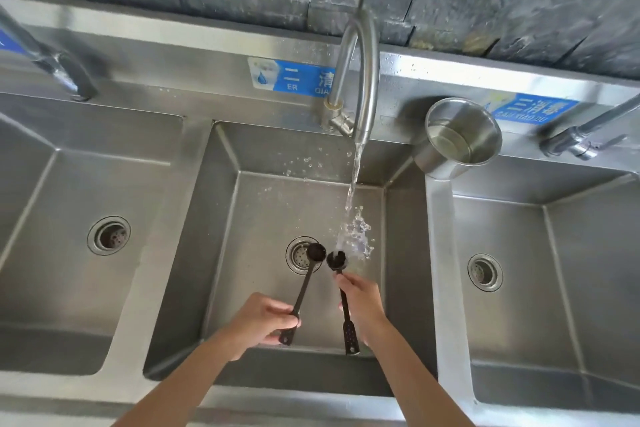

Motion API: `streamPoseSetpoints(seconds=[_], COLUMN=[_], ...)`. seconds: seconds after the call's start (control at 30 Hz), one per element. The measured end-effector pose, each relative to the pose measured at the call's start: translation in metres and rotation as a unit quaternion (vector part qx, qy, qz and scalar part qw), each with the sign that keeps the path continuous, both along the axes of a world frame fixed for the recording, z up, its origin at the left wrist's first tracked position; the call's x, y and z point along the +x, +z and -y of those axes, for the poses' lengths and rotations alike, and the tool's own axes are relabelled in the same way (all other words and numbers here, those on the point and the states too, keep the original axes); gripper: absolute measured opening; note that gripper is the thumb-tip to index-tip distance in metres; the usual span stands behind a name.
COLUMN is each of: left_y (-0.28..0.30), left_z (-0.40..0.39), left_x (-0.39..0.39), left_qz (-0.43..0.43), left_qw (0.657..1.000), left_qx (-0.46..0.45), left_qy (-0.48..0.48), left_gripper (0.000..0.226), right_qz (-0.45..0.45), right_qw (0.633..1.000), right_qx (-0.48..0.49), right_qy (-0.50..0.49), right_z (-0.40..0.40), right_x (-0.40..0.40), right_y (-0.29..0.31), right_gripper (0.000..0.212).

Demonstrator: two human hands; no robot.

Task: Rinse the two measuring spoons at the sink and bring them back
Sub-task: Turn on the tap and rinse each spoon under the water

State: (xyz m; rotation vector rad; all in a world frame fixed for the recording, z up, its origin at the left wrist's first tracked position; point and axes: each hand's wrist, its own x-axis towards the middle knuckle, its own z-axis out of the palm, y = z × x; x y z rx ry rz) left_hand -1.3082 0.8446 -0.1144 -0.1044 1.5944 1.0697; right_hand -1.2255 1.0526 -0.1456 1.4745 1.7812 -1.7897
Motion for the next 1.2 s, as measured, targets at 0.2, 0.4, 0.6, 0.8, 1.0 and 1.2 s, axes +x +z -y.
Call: streamPoseSetpoints(seconds=[0.2, 0.4, 0.6, 0.8, 1.0, 1.2], left_y=[0.017, 0.011, 0.001, -0.01, -0.01, 0.01], left_z=[0.008, 0.009, 0.009, 0.014, 0.009, 0.006], left_x=[0.002, 0.018, 0.024, 0.021, 0.015, 0.009], left_qz=[0.048, 0.255, 0.322, 0.326, 0.237, 0.015], left_qw=[0.996, 0.935, 0.889, 0.886, 0.938, 0.993], left_qx=[0.025, 0.105, 0.16, 0.185, 0.134, 0.08], left_qy=[0.071, 0.224, 0.283, 0.274, 0.213, 0.09], left_gripper=[0.016, 0.024, 0.027, 0.032, 0.031, 0.032], right_qz=[0.051, 0.119, 0.122, 0.086, 0.014, -0.028], right_qw=[0.983, 0.834, 0.759, 0.794, 0.949, 0.997], right_qx=[0.147, 0.396, 0.47, 0.474, 0.281, 0.044], right_qy=[0.095, 0.365, 0.433, 0.371, 0.142, -0.059], right_z=[0.005, 0.004, 0.0, 0.002, -0.001, 0.003], right_x=[-0.008, -0.012, -0.013, -0.006, 0.0, 0.006], right_y=[0.02, 0.049, 0.055, 0.054, 0.054, 0.051], right_gripper=[0.041, 0.019, 0.026, 0.023, 0.012, 0.019])
